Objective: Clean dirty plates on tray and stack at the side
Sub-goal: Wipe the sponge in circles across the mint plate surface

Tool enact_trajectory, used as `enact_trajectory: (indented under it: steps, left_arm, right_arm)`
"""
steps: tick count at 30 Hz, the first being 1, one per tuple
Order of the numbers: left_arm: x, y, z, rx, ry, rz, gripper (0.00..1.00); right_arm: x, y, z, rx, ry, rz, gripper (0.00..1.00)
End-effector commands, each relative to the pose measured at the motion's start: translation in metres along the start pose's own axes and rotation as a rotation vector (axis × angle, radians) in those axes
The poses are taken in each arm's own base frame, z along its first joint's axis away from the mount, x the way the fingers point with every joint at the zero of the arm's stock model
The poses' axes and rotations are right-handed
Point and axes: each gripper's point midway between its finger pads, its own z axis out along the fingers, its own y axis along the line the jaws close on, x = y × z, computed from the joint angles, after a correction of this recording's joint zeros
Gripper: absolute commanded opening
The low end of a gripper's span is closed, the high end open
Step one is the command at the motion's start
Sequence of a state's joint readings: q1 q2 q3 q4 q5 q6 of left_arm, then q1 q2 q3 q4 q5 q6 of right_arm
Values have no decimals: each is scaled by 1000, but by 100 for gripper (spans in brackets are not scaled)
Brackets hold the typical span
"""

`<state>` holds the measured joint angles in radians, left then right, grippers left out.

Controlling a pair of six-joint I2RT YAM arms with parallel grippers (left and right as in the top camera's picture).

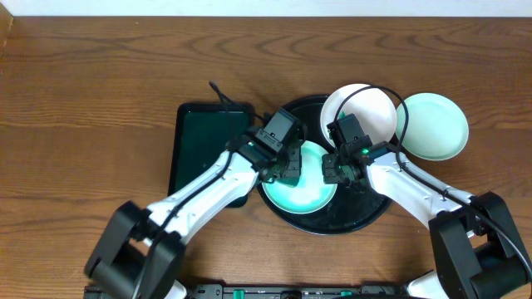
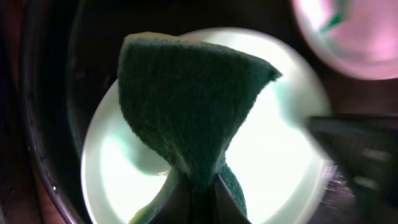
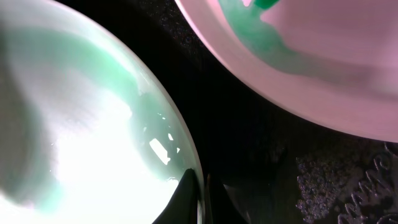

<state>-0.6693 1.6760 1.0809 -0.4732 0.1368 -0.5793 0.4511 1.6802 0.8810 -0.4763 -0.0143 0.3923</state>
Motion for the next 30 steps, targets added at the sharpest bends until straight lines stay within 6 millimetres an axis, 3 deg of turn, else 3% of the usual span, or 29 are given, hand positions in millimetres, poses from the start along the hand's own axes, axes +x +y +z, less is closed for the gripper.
enact_trajectory:
  steps: [1,10,18,25,28,30]
  left_arm:
    - [15,25,26,-106,57,-44,7]
    - [52,28,64,-116,223,-69,7]
    - [67,6,61,-12,301,-72,7]
    - [49,-15,31,76,232,-56,7]
    - [34,-27,7,123,156,-37,7]
    - [16,-31,-19,139,53,-25,7]
  right_arm:
    - [4,2,3,0,10,-6,1]
    - [4,2,3,0,10,-6,1]
    - [4,2,3,0,10,-6,1]
    - [4,2,3,-1,8,-6,1]
    - [3,2,3,-1,7,-6,1]
    - [3,2,3,-1,8,-6,1]
